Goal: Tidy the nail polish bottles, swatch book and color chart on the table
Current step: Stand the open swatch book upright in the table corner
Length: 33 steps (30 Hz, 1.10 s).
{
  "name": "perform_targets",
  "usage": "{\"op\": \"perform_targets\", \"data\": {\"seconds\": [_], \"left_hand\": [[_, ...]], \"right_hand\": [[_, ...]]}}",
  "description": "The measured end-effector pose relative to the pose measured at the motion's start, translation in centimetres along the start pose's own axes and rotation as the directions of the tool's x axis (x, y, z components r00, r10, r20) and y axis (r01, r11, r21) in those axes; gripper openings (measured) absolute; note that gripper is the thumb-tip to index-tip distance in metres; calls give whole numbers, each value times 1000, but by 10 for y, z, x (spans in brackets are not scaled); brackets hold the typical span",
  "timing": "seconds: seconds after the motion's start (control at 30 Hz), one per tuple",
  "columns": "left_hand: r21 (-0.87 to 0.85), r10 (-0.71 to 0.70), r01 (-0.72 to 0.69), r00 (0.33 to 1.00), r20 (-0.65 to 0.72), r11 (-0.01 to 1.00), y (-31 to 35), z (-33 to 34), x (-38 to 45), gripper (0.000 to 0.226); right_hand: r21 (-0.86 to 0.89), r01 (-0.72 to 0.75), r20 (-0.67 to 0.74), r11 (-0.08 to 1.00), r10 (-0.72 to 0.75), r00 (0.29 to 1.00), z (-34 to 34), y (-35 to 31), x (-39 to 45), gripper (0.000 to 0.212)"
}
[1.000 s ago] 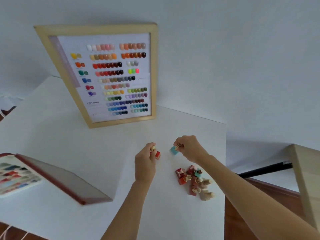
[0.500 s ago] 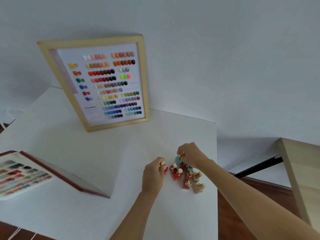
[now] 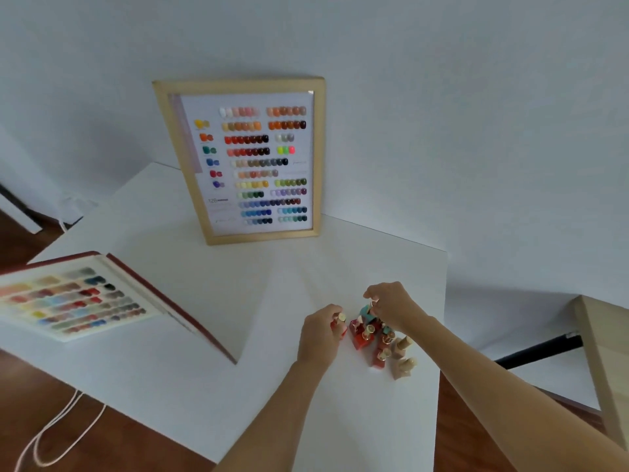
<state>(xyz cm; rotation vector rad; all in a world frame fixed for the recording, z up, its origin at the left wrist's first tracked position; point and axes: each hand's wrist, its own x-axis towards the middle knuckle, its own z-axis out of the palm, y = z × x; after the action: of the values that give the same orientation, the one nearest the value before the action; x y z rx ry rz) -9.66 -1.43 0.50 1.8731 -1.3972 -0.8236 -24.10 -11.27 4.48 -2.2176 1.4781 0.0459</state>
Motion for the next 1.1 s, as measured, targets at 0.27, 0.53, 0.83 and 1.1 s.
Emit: {"op": "perform_targets", "data": {"seconds": [0.27,0.53,0.83,1.1], "left_hand": [[-25,58,-59,998,-29,998,4,-41,-26,39],[-72,155,-154,988,7,985,-22,-103,-88,40],[-188,179,-224,957,-230,956,-95,-227,-156,16],[-170,-134,28,746,-653,985,-196,-356,-150,33]], "right_hand": [[57,69,-124,996,-62,990,-16,-21,-17,27],[190,136,-155,972,-107,982,-7,-91,-47,25],[367,105,-111,924,-69,991,51,-195,-79,31],[449,85,-198,889,6,980,92,-269,-86,43]]}}
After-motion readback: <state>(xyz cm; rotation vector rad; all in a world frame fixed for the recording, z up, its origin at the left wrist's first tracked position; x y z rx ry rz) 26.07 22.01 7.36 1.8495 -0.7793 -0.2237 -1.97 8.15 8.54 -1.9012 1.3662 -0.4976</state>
